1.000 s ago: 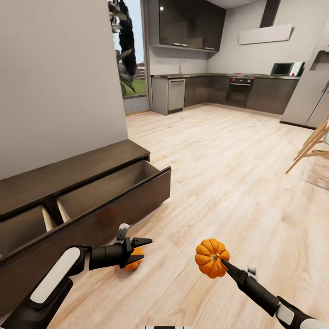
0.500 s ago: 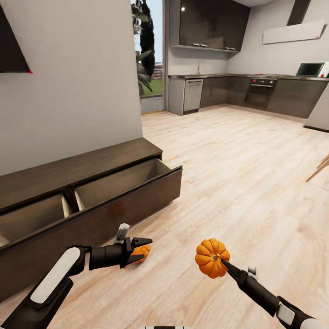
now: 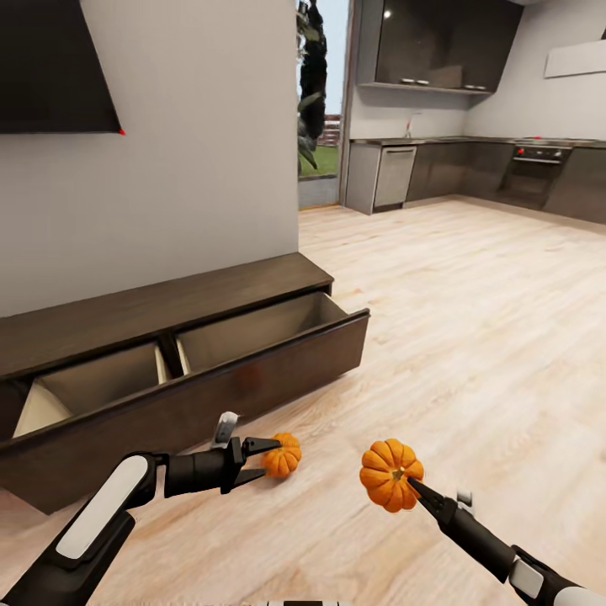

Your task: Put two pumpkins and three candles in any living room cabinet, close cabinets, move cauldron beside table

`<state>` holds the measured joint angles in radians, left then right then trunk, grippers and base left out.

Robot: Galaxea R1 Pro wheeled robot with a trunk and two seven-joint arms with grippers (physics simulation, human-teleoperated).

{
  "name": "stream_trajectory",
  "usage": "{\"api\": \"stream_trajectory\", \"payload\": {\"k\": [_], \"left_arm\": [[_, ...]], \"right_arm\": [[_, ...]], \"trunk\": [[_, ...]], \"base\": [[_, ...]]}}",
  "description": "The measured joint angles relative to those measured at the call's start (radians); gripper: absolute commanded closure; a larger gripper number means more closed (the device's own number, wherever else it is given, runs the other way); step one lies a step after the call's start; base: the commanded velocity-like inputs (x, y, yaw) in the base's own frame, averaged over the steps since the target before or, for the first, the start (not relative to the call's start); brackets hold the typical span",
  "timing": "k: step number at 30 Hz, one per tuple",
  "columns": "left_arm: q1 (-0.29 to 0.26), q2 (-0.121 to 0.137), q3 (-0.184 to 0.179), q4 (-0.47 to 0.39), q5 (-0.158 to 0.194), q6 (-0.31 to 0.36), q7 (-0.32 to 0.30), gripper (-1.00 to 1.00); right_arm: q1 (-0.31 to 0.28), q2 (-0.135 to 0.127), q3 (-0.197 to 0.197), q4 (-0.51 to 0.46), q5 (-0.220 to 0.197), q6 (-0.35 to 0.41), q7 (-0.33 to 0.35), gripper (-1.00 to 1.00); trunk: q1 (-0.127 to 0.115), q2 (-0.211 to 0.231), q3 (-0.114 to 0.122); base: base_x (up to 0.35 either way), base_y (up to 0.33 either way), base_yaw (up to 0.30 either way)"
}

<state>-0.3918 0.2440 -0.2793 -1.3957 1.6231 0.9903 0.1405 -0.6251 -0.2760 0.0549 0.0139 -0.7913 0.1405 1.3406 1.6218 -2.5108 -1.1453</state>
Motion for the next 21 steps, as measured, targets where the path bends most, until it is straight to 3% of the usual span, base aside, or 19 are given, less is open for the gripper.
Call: {"api": "stream_trajectory", "payload": {"k": [9, 21], "left_arm": [[0.0, 0.0, 0.0, 0.0, 0.0, 0.0, 0.0, -1.0], [0.0, 0.001, 0.0, 0.001, -0.001, 0.0, 0.0, -1.0]], "right_arm": [[0.0, 0.0, -0.001, 0.0, -0.001, 0.0, 0.0, 1.0], [0.0, 0.0, 0.0, 0.0, -0.001, 0.0, -0.002, 1.0]], "trunk": [[0.0, 0.0, 0.0], [0.0, 0.0, 0.0]], "base": [[0.009, -0.129, 0.263], [0.097, -0.062, 0.023]]}}
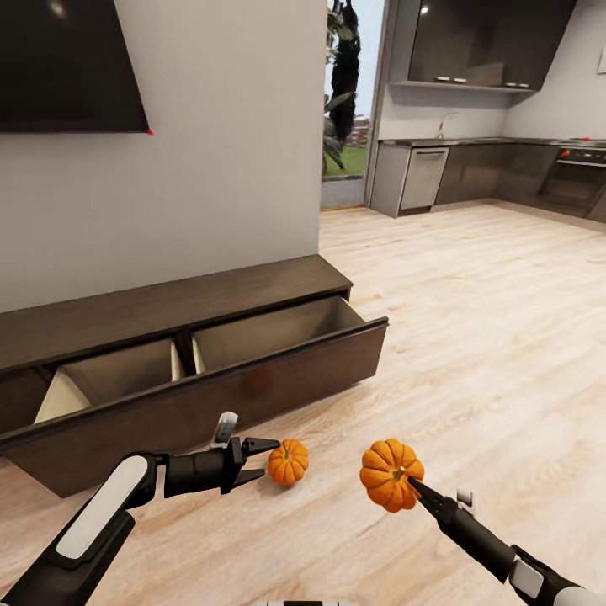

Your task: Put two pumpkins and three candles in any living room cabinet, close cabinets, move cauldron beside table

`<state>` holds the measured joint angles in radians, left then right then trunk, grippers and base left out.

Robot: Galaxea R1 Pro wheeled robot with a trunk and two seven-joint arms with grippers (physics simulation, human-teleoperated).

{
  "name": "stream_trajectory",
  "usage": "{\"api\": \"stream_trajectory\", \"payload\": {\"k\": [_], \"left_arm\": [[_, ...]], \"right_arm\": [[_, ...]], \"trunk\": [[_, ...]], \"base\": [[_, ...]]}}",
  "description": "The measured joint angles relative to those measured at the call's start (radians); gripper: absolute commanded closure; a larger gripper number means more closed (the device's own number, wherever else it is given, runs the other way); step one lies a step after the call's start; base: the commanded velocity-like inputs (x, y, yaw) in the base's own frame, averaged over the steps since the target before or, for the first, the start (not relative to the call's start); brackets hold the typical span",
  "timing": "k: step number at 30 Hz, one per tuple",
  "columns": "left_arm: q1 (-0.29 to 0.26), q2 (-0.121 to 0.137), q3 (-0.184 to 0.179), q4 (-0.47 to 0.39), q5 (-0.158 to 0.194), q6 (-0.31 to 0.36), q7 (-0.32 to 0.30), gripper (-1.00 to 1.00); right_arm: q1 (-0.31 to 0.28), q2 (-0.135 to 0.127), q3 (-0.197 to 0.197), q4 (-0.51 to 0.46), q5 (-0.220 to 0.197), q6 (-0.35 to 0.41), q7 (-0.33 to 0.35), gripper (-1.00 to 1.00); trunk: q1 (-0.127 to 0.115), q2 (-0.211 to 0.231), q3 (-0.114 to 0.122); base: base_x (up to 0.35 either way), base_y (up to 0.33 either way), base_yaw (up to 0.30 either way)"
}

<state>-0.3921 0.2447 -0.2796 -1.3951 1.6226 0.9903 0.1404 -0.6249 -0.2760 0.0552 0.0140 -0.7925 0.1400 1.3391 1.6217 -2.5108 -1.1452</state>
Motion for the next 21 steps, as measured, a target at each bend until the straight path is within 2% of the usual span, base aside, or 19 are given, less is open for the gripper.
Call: {"api": "stream_trajectory", "payload": {"k": [14, 15, 16, 17, 18, 19, 21], "left_arm": [[0.0, -0.002, 0.0, 0.001, -0.002, -0.001, 0.004, -1.0], [0.0, -0.002, 0.001, 0.008, -0.021, -0.001, 0.005, -1.0], [-0.001, -0.003, 0.003, 0.021, -0.067, -0.003, 0.005, -1.0], [-0.001, -0.004, 0.003, 0.025, -0.086, -0.004, 0.004, -1.0], [-0.002, -0.01, 0.005, 0.038, -0.146, -0.019, 0.002, -1.0], [-0.002, -0.013, 0.005, 0.045, -0.166, -0.029, 0.0, -1.0], [-0.003, -0.029, 0.006, 0.082, -0.24, -0.079, -0.004, -1.0]], "right_arm": [[0.0, 0.0, -0.001, -0.001, 0.0, -0.001, 0.004, 1.0], [0.0, -0.001, -0.001, -0.003, 0.0, 0.0, 0.012, 1.0], [0.0, -0.001, -0.001, -0.004, 0.003, 0.001, 0.037, 1.0], [0.0, -0.001, -0.002, -0.004, 0.004, 0.002, 0.047, 1.0], [0.0, -0.001, 0.0, -0.005, 0.006, 0.008, 0.067, 1.0], [0.0, -0.001, 0.001, -0.005, 0.006, 0.015, 0.072, 1.0], [0.0, -0.003, -0.001, -0.009, 0.005, 0.08, 0.084, 1.0]], "trunk": [[0.0, 0.0, 0.0], [0.0, 0.0, 0.0], [0.0, 0.0, 0.0], [0.0, 0.0, 0.0], [0.0, 0.0, 0.0], [0.0, 0.0, 0.0], [0.0, 0.0, 0.0]], "base": [[0.003, -0.002, 0.0], [0.0, 0.0, 0.0], [0.0, 0.0, 0.0], [0.0, 0.0, 0.0], [0.0, 0.0, 0.0], [0.0, 0.0, 0.0], [0.0, 0.0, 0.0]]}}
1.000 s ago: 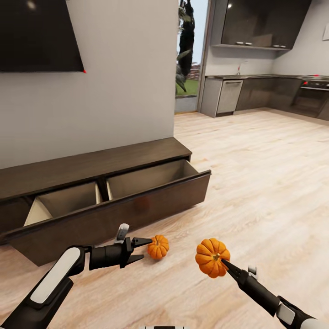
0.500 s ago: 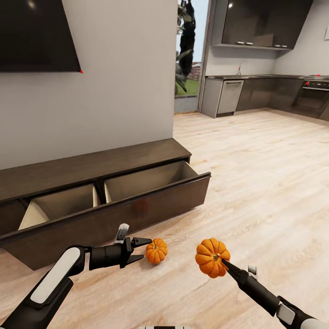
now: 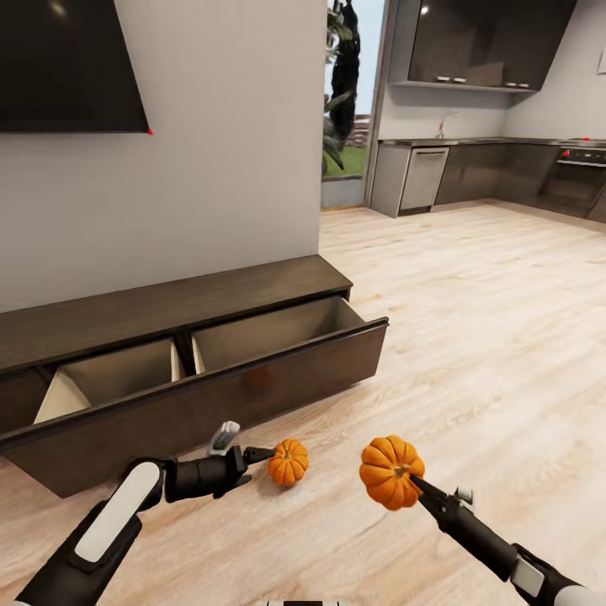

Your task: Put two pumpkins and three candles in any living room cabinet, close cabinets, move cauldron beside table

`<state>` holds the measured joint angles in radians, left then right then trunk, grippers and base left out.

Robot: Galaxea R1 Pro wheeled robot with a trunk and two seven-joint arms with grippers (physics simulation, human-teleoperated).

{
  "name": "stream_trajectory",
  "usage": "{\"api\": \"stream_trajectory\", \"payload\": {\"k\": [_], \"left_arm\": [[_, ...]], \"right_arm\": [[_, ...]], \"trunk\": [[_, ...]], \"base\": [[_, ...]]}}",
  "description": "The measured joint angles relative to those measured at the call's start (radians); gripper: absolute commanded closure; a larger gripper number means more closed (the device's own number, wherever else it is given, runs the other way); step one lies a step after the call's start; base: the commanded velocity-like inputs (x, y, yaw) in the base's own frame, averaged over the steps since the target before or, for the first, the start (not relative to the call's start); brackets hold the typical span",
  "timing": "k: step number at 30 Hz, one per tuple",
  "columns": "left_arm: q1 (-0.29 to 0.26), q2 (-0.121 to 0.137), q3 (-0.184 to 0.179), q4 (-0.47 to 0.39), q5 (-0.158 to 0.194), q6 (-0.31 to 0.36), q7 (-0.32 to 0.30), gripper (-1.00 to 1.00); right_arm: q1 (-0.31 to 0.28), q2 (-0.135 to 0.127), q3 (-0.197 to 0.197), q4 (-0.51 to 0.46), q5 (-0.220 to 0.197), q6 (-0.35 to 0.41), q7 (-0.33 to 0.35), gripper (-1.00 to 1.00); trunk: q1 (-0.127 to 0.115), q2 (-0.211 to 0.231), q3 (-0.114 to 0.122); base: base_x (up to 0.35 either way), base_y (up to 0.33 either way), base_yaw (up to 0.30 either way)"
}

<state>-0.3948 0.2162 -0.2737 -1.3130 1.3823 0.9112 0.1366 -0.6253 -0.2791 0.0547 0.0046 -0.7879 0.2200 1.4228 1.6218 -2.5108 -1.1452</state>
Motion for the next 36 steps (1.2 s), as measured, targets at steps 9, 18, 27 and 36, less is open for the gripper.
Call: {"api": "stream_trajectory", "payload": {"k": [9, 18, 27, 36], "left_arm": [[-0.007, -0.088, -0.002, 0.328, -0.361, -0.331, -0.016, -1.0], [-0.008, -0.098, -0.003, 0.579, -0.601, -0.518, -0.321, -1.0], [-0.092, -0.088, 0.004, 0.708, -0.64, -0.536, -0.626, -1.0], [-0.155, -0.096, 0.195, 0.73, -0.521, -0.414, -0.34, -1.0]], "right_arm": [[0.0, -0.08, -0.009, -0.212, -0.009, 0.244, -0.001, 1.0], [0.0, -0.082, -0.007, -0.384, -0.007, 0.305, -0.112, 1.0], [0.0, -0.084, -0.008, -0.54, -0.011, 0.362, -0.12, 1.0], [0.0, -0.087, -0.053, -0.618, -0.01, 0.389, -0.122, 1.0]], "trunk": [[0.0, 0.0, 0.0], [0.0, 0.0, 0.0], [0.0, 0.0, 0.0], [0.0, 0.0, 0.0]], "base": [[0.0, 0.0, 0.0], [0.0, 0.0, 0.0], [0.0, 0.0, 0.0], [0.0, 0.0, 0.0]]}}
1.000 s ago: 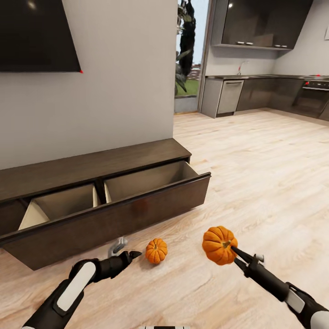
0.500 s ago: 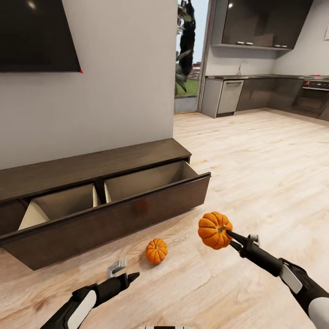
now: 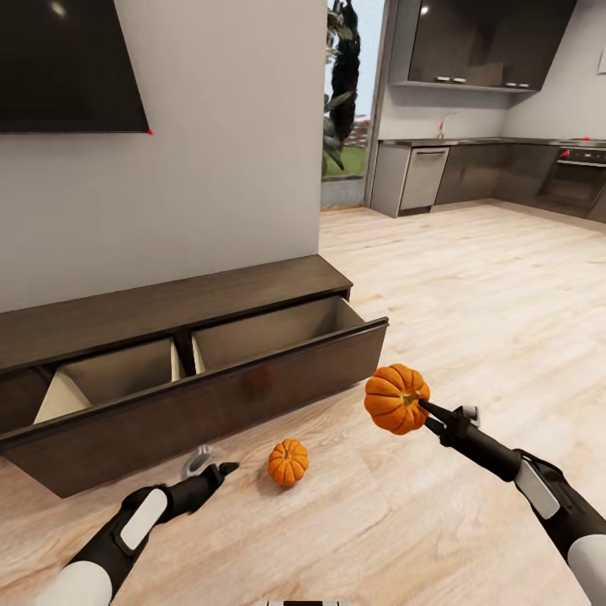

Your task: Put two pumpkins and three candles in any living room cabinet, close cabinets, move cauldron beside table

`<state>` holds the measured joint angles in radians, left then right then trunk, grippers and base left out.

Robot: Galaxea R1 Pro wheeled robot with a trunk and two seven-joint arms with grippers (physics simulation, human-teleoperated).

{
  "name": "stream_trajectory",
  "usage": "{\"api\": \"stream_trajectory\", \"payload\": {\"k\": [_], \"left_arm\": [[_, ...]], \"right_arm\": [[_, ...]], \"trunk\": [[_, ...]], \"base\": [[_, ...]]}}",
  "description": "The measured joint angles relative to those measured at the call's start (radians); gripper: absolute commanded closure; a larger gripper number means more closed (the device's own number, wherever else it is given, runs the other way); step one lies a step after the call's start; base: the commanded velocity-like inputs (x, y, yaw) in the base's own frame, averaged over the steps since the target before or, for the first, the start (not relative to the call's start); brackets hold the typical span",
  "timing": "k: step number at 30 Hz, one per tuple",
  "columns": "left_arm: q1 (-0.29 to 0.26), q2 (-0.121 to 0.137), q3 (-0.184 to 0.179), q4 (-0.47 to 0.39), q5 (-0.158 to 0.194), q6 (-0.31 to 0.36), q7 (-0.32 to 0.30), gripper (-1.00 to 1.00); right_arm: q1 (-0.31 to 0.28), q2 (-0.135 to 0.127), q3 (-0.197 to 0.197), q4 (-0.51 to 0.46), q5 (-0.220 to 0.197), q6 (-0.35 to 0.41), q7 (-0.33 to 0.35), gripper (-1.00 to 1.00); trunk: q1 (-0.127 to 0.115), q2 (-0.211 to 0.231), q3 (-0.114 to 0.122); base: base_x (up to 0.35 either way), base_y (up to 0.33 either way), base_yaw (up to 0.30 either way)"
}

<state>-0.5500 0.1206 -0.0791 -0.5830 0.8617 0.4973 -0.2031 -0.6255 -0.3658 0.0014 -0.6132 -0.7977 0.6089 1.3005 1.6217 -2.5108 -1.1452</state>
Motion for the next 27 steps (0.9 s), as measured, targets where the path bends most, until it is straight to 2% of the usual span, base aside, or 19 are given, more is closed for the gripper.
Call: {"api": "stream_trajectory", "payload": {"k": [3, 6, 9, 20, 27], "left_arm": [[-0.002, -0.005, 0.023, -0.002, 0.016, 0.011, 0.064, -1.0], [-0.003, -0.022, 0.031, -0.01, 0.02, 0.012, 0.088, -1.0], [-0.003, -0.033, 0.031, -0.011, 0.017, 0.011, 0.094, -1.0], [-0.002, -0.036, 0.032, -0.009, 0.017, 0.01, 0.098, -1.0], [-0.002, -0.034, 0.034, -0.008, 0.017, 0.011, 0.098, -1.0]], "right_arm": [[0.0, 0.001, -0.002, -0.003, 0.001, 0.001, 0.0, 1.0], [0.0, 0.002, -0.003, -0.006, 0.002, 0.011, -0.001, 1.0], [0.0, 0.003, -0.003, -0.005, 0.004, 0.021, -0.002, 1.0], [0.0, 0.004, -0.003, -0.004, 0.003, 0.015, 0.0, 1.0], [0.0, 0.005, -0.002, -0.003, 0.002, 0.016, 0.0, 1.0]], "trunk": [[0.0, 0.0, 0.0], [0.0, 0.0, 0.0], [0.0, 0.0, 0.0], [0.0, 0.0, 0.0], [0.0, 0.0, 0.0]], "base": [[0.0, 0.0, 0.0], [0.0, 0.0, 0.0], [0.0, -0.152, 0.0], [0.071, -0.255, 0.0], [0.261, 0.032, 0.0]]}}
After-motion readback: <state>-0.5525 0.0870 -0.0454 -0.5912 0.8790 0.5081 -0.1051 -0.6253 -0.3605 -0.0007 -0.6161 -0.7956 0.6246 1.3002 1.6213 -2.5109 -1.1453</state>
